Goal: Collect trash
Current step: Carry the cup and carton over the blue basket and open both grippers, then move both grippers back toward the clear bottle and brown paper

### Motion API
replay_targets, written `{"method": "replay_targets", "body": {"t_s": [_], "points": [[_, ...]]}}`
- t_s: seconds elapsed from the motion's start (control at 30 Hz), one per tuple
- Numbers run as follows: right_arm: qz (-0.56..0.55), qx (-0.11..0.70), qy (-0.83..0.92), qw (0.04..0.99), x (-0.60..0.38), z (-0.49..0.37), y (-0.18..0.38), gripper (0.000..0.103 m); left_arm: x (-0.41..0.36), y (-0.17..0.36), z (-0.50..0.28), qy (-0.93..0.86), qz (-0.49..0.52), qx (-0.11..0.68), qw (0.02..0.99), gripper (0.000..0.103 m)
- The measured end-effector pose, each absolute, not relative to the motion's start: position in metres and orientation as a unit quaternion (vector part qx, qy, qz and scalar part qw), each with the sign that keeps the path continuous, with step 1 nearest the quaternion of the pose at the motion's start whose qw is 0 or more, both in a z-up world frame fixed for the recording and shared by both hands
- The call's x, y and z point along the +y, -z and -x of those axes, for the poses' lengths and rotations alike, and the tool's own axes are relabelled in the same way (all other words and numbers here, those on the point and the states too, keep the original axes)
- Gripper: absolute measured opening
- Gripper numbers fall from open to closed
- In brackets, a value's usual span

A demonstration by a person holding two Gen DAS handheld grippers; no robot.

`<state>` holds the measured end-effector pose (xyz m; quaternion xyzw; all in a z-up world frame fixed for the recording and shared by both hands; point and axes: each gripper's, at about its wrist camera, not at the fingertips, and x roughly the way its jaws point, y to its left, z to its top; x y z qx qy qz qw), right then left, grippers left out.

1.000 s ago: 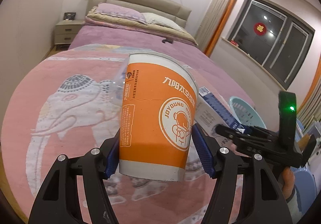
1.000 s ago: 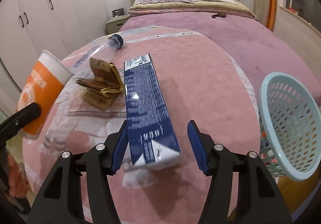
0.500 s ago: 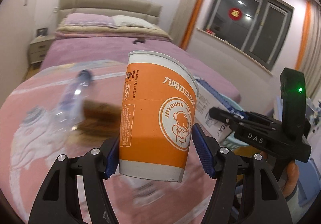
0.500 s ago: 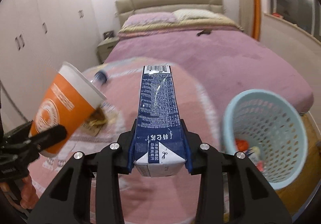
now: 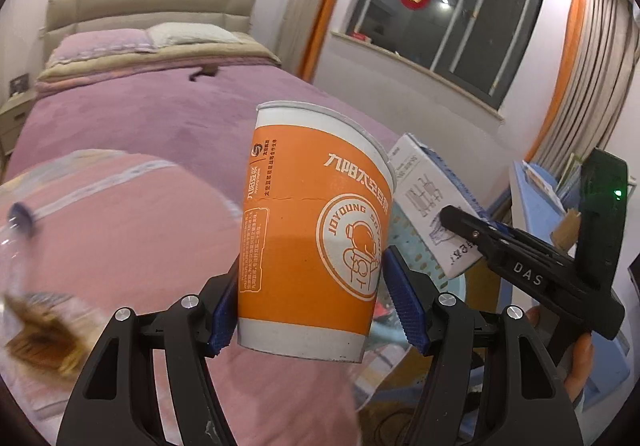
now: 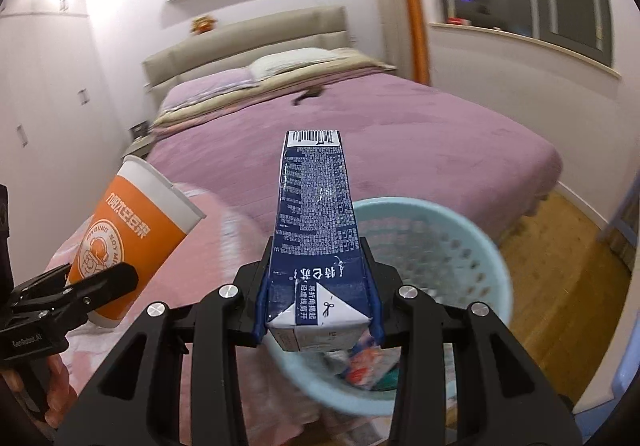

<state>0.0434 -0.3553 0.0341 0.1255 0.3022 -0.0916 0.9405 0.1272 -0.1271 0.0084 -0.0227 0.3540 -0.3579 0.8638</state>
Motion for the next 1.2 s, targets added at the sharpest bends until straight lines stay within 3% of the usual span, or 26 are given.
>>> {"method": "replay_targets", "body": {"t_s": [0.4,0.43,0.47,0.5,0.7,1.2], "points": [[-0.174,0.349,0.145,0.909,-0.425,-0.055,0.02,0.035,-0.219,0.029,-0.151,0.375,-0.024,0.396,0.838,0.065],[-0.171,0.357,0.146,0.907,-0.426,-0.057,0.024,0.035,-0.221,0.03,-0.151,0.379,-0.029,0.393,0.837,0.067],[-0.169,0.365,0.15,0.903,-0.426,-0.06,0.028,0.042,-0.223,0.033,-0.15,0.379,-0.037,0.39,0.838,0.075],[-0.168,0.376,0.151,0.899,-0.427,-0.063,0.034,0.049,-0.221,0.034,-0.149,0.374,-0.04,0.387,0.842,0.078],[-0.182,0.389,0.151,0.89,-0.429,-0.06,0.047,0.049,-0.195,0.039,-0.141,0.367,-0.027,0.385,0.847,0.08],[-0.13,0.334,0.019,0.933,-0.307,-0.062,-0.021,0.049,-0.053,-0.022,-0.112,0.267,0.026,0.289,0.919,0.08]]}}
